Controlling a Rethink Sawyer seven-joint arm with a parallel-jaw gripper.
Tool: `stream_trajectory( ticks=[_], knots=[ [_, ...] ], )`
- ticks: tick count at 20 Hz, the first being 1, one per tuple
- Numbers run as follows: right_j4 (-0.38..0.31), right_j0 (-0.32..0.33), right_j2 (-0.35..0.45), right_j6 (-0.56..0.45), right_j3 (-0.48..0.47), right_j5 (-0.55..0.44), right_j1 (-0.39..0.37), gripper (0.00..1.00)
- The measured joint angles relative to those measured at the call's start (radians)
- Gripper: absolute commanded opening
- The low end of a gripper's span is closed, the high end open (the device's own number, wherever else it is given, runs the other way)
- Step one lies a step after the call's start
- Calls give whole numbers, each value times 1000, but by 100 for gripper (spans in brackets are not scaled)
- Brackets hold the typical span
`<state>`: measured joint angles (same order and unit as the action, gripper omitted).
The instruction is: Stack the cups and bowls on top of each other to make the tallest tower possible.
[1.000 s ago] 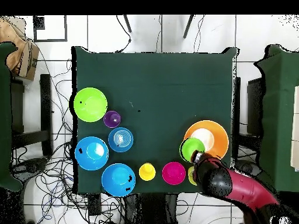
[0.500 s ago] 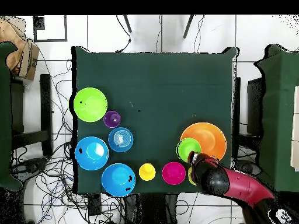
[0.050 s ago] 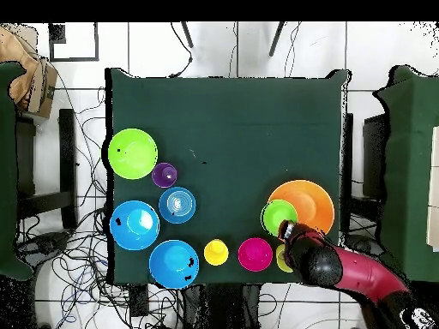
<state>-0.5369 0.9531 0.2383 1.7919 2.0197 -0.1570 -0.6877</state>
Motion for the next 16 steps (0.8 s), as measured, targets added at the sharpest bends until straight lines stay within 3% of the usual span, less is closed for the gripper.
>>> stream_trajectory(
  ticks=[16],
  knots=[
    [-14, 131, 114, 0, 0, 0, -11, 0]
  ],
)
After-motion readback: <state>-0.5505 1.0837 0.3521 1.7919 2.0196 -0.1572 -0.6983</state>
